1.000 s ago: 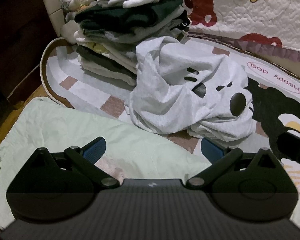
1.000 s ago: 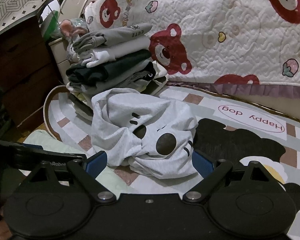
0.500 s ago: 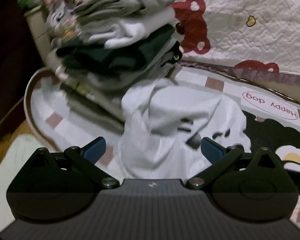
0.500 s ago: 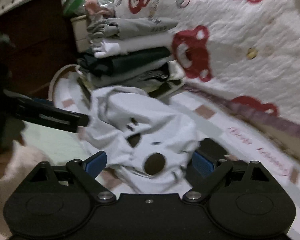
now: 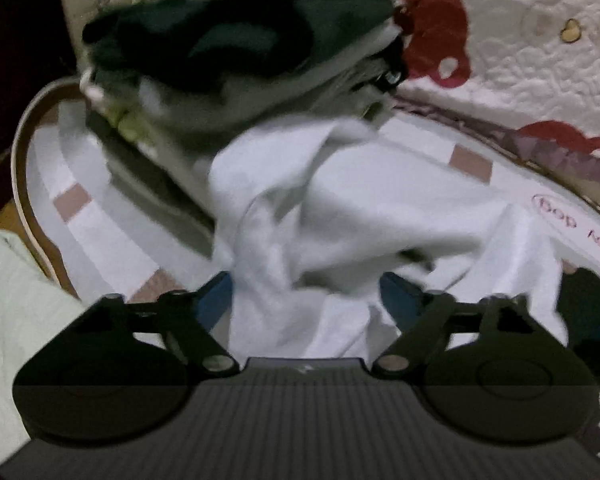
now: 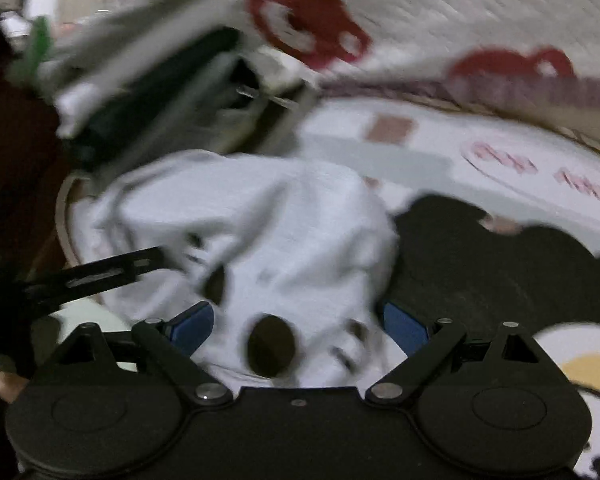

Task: Fold clothes
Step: 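Reach into the grey T-shirt and pinch a fold with both grippers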

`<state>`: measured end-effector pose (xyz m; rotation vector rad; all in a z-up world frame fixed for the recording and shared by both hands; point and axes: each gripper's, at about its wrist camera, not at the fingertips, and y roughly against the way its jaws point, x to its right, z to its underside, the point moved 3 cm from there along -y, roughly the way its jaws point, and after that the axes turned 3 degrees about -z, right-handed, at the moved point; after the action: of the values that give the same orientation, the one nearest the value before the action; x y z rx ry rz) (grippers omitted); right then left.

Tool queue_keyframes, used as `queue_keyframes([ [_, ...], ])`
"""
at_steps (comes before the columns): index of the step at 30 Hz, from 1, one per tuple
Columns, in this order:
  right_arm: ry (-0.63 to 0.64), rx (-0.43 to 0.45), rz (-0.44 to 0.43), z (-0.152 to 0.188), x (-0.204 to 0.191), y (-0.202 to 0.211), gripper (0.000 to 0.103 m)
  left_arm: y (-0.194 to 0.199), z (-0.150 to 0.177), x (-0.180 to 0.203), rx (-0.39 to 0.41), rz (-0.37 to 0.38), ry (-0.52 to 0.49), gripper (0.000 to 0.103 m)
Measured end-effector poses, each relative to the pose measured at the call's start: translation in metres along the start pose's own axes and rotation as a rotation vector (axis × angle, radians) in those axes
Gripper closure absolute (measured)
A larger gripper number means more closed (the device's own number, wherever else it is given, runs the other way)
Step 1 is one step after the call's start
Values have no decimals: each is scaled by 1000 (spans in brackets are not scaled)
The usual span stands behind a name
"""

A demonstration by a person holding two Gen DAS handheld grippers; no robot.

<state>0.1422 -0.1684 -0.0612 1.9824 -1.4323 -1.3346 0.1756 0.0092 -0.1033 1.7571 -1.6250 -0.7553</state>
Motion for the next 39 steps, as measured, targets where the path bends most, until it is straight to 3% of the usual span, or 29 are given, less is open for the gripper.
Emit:
queue_keyframes([
  [3, -93, -42, -113, 12, 20, -2, 8, -10, 6, -10, -37, 133, -6, 42],
  [8, -183, -2, -190, 41, 36, -4, 8, -25, 9, -19, -81, 130, 56, 36],
  [10, -219, 18, -217, 50, 40, -6, 8, -27, 9, -21, -80, 120, 74, 26],
  [12, -235, 46, -243, 58, 42, -7, 8, -30, 7, -21, -85, 179, 111, 9],
  [15, -189, 77, -222, 66, 38, -8, 8, -32, 9, -23, -100, 255, 163, 8],
  [18, -128, 104, -156, 67, 36, -17, 8, -47, 14, -19, -157, 221, 130, 6],
  [21, -151, 131, -114, 68, 40, -36, 8, -63, 20, -19, -219, 192, 115, 3],
  [23, -197, 125, -110, 70, 45, -52, 8, -72, 20, -21, -218, 211, 134, 6],
  [25, -251, 112, -70, 73, 50, -69, 7, -75, 14, -14, -174, 210, 90, 15],
  [27, -268, 159, -72, 72, 48, -74, 6, -71, 11, -9, -152, 213, 61, 34],
  [28, -264, 163, -82, 72, 45, -78, 7, -68, 10, -7, -141, 215, 46, 37],
  [30, -234, 154, -93, 70, 37, -82, 28, -64, 8, -3, -120, 218, 16, 48],
  [31, -206, 162, -87, 70, 32, -77, 55, -61, 6, -6, -116, 232, 13, 51],
  [32, -178, 171, -80, 69, 28, -72, 73, -60, 5, -10, -114, 244, 14, 56],
  [36, -75, 216, -51, 69, 11, -51, 80, -56, 2, -22, -121, 363, 49, 70],
  [37, -43, 246, -11, 70, 7, -41, 82, -48, 1, -19, -101, 416, 42, 71],
  [39, 89, 292, 165, 73, -8, -28, 83, -33, -3, -12, -58, 522, 25, 73],
])
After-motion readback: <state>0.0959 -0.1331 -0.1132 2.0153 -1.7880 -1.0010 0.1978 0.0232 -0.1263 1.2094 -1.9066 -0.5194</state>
